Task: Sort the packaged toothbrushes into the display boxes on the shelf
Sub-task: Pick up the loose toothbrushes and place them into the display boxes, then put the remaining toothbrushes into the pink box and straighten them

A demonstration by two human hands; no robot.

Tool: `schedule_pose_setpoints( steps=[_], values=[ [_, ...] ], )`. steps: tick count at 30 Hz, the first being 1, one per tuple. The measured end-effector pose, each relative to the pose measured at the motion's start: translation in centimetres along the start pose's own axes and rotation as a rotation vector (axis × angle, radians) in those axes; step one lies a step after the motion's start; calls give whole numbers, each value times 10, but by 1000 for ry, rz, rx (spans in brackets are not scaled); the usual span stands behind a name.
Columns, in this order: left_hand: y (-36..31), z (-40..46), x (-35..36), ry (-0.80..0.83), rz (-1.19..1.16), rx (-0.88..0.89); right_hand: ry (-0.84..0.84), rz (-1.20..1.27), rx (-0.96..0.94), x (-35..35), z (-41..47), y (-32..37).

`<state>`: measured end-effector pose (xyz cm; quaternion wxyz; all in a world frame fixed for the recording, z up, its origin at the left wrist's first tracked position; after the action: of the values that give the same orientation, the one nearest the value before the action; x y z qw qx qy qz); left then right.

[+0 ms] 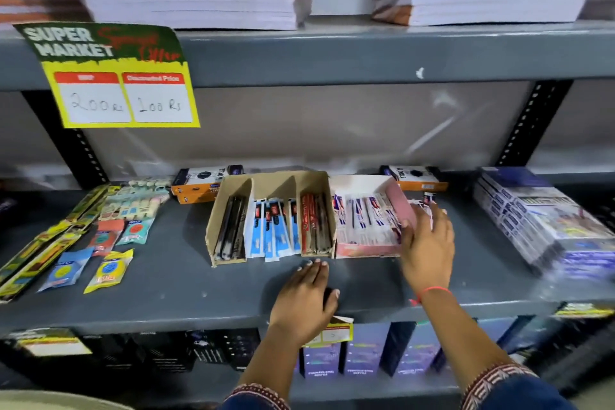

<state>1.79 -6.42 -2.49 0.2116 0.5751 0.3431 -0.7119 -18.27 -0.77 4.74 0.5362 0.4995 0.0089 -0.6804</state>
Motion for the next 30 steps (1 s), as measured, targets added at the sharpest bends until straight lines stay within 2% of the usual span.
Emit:
schedule_pose_setpoints(
  steps=[5,16,21,30],
  values=[
    [-17,18,3,34,30,34,27,47,321,-10,12,-47],
    [-9,17,16,-60,45,37,465,-76,431,33,50,-70],
    [-12,13,12,-99,38,50,509,-107,487,48,67,-75],
    [-18,11,7,-114,38,62,482,101,643,45,74,-92]
  ],
)
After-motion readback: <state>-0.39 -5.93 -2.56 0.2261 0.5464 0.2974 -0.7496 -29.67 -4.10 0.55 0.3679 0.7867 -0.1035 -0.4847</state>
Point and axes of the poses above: each hand's wrist, its own z-axis towards the middle knuckle, its own x-axis out of the palm, y = z × x, the point moved 5 cm from there along z, towards the middle knuckle, and after that the axes turned 2 degrees about x, right-handed, at the moved point
